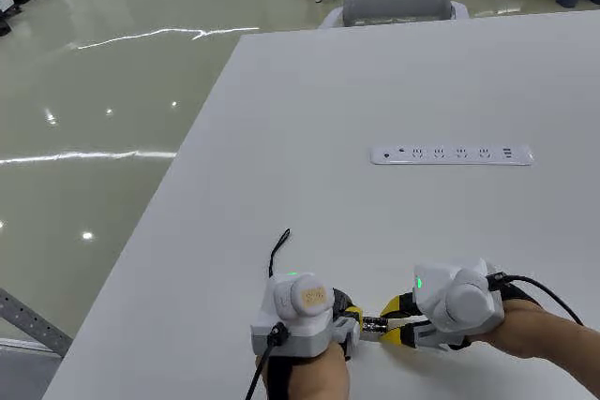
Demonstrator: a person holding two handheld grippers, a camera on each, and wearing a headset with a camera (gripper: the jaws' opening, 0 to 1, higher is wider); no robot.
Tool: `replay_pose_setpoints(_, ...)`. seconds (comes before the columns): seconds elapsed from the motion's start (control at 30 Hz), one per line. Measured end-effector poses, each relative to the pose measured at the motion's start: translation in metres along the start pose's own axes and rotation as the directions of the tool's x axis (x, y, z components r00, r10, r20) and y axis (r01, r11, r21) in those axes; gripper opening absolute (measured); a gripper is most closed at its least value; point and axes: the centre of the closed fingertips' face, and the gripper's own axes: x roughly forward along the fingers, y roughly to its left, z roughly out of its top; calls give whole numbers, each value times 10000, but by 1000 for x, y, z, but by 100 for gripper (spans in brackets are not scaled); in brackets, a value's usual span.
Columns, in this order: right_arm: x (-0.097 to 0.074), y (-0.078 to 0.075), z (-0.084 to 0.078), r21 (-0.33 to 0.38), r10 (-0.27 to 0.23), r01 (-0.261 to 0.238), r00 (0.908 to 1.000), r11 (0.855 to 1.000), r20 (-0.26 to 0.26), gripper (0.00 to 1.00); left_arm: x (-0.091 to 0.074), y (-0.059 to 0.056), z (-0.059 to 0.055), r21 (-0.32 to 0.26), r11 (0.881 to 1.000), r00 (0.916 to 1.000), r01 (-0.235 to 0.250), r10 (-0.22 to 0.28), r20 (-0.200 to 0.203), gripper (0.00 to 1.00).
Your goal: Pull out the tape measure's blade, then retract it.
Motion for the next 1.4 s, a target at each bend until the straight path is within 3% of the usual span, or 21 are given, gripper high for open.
replay_pose_setpoints(1.4,17,-2,14,-101,-43,43,10000,9999,30,14,-1,3,-1,-165,9998,10000,77,-77,27,56)
